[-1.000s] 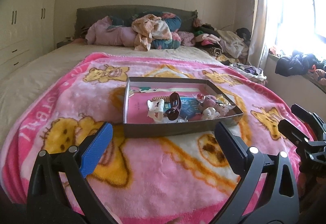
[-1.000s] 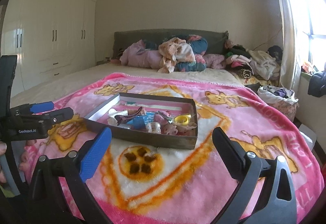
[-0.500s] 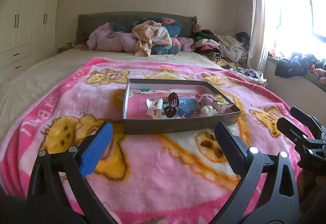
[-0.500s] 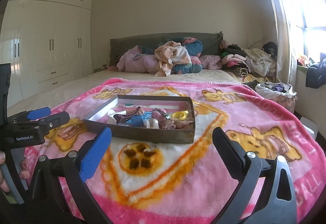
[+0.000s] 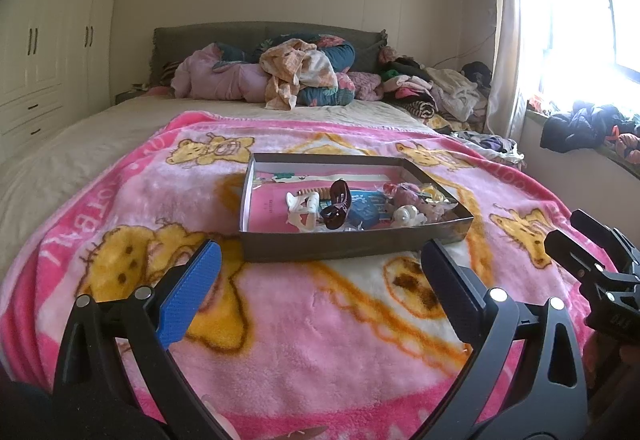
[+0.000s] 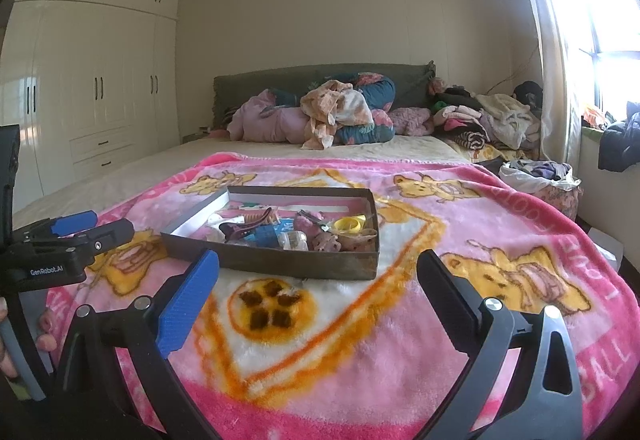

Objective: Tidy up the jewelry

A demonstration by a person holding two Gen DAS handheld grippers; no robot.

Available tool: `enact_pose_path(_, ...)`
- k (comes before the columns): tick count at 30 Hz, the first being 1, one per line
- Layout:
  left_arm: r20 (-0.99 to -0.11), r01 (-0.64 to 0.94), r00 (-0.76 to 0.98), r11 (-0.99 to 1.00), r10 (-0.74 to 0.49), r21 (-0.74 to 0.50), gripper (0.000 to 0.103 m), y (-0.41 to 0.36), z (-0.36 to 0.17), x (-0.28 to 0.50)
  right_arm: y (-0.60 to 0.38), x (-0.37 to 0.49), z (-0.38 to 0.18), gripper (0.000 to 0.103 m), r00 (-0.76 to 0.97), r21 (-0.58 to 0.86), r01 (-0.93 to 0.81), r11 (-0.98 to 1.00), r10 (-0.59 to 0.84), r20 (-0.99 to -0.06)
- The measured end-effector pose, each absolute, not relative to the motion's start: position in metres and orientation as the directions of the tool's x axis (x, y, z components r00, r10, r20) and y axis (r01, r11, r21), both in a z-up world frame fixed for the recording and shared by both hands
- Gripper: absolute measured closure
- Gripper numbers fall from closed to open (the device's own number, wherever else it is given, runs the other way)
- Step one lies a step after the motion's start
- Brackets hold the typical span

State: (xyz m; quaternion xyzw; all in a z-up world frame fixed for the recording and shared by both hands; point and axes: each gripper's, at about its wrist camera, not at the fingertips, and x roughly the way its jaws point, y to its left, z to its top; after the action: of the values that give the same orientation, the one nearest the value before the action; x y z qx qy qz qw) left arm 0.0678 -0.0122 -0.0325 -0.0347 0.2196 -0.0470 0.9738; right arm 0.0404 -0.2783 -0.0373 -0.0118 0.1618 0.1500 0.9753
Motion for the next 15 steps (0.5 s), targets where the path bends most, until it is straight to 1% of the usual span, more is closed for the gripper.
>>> enact_pose_path(15,-0.418,0.075,0.902,0.994,-0.104,-0.086,0.011,-0.0137,-0.0320,0.0677,-0.2777,0.0394,-0.0368,0.006,0.903,0.024,-0.300,0.954,0.292,-0.316)
